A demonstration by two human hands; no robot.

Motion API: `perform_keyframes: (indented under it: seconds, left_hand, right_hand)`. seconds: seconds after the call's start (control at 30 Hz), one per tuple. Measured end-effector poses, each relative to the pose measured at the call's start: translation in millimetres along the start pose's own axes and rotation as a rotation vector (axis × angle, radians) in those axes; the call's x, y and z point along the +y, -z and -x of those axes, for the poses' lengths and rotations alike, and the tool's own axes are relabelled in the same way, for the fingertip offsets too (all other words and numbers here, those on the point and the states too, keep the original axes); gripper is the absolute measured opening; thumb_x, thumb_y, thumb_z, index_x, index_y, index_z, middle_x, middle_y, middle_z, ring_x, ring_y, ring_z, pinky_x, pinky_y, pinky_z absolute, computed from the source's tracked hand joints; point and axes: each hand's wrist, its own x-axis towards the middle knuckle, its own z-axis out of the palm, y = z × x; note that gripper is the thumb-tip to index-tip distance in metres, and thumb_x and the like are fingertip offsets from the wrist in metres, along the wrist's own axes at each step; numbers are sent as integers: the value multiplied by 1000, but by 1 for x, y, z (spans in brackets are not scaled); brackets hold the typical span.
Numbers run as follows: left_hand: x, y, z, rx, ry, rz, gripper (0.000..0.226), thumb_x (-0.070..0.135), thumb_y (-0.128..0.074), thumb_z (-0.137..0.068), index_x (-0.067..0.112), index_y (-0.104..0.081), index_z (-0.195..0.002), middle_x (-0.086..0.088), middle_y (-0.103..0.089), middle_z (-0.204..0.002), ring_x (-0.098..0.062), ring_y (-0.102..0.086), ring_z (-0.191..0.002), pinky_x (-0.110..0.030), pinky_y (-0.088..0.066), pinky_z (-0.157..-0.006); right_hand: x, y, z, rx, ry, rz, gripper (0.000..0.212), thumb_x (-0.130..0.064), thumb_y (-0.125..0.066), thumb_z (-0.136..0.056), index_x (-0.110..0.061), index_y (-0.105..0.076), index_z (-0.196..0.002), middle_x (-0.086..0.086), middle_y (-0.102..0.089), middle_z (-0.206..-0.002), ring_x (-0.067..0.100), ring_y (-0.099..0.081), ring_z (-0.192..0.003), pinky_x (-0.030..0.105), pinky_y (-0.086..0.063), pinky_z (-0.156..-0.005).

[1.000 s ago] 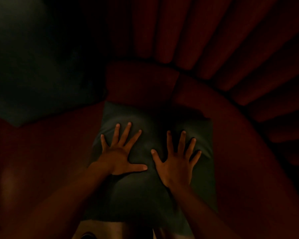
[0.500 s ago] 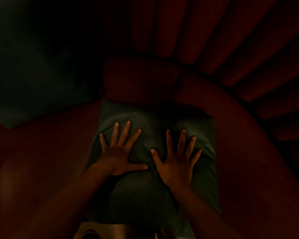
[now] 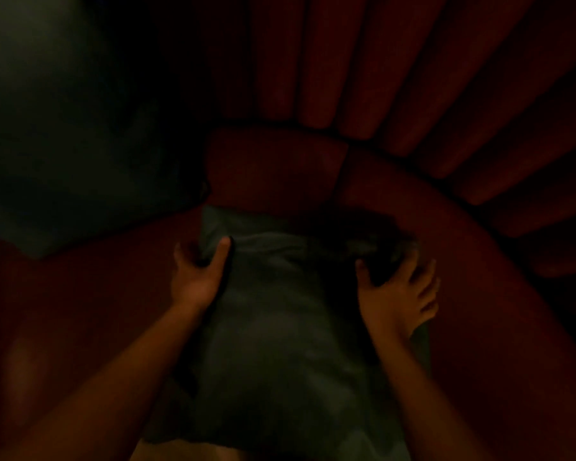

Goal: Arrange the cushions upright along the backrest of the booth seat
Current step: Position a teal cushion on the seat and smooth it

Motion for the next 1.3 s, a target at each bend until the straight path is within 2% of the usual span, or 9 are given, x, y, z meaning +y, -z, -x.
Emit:
perform_keyframes:
  seconds: [0.1, 0.27, 0.47, 0.6, 0.77, 0.9, 1.0, 1.13, 1.3]
  left_hand:
    - [8, 3, -7, -210, 97, -9, 95, 69, -81, -64, 23, -51, -141, -4, -60, -135, -31, -59, -124, -42, -47, -106]
    - [6, 27, 3, -103, -78, 169, 41, 44, -92, -64, 29, -70, -96, 0, -73, -110, -21, -70, -102, -44, -56, -96]
    - [53, 86, 50, -30, -461, 533, 54, 19, -74, -85, 13, -57, -135, 9, -72, -114, 5, -67, -99, -17, -53, -87]
    - [74, 111, 69, -75, -567, 594, 45, 31, -63, -85, 25, -47, -127, 40, -68, -99, 20, -61, -97, -3, -46, -83]
    - [81, 121, 63, -109, -595, 535, 44, 15, -77, -83, 30, -51, -115, 18, -70, -106, 12, -64, -95, -9, -50, -82]
    - [91, 131, 75, -129, -623, 536, 45, 5, -72, -83, 20, -51, -119, 14, -63, -110, 15, -64, -91, -7, -49, -77]
    - [90, 143, 82, -174, -629, 565, 51, 21, -74, -75, 29, -52, -120, 17, -70, -108, 12, -64, -98, -8, -50, -81]
    - [113, 161, 83, -74, -696, 499, 79, 49, -72, -75, 26, -39, -144, 0, -58, -130, -1, -60, -112, -16, -49, -96]
    - [177, 168, 105, 88, -1268, -180, 92, 68, -72, -72, 25, -41, -147, 3, -45, -146, -14, -43, -138, -32, -33, -117]
  right_hand:
    - [3, 5, -21, -195, -250, -62, 118, -82, -61, -77, -20, -9, -163, 23, -22, -164, 45, -24, -149, 60, -19, -118]
    - [-8, 25, -18, 123, -169, -338, 77, -56, -69, -87, -8, -48, -145, 23, -56, -141, 44, -54, -128, 59, -43, -106]
    - [-27, 104, 19, 450, 123, -785, 57, -49, -58, -94, -22, -54, -144, 0, -61, -136, 16, -57, -126, 37, -47, -107]
    - [-23, 113, 41, 491, 152, -911, 65, -45, -50, -90, -20, -45, -150, 1, -52, -146, 17, -49, -136, 45, -40, -115]
    - [-29, 107, 53, 455, 184, -891, 77, -40, -55, -87, -23, -29, -157, 3, -38, -156, 19, -37, -145, 53, -32, -119]
    - [-58, 153, 75, 674, 558, -740, 78, -25, -66, -87, -4, -33, -154, 19, -35, -155, 29, -35, -146, 51, -31, -119]
    - [-110, 189, 80, 418, 973, -433, 78, -52, -67, -88, -18, -40, -153, 2, -41, -154, 21, -34, -148, 45, -24, -123]
    - [-157, 208, 50, -207, 944, 191, 125, -98, -50, -60, -38, -9, -162, -4, -22, -168, 19, -19, -154, 46, -13, -126]
    - [-155, 193, 42, -172, 910, 353, 107, -98, -52, -61, -34, -46, -146, -1, -58, -137, 22, -51, -123, 42, -37, -102]
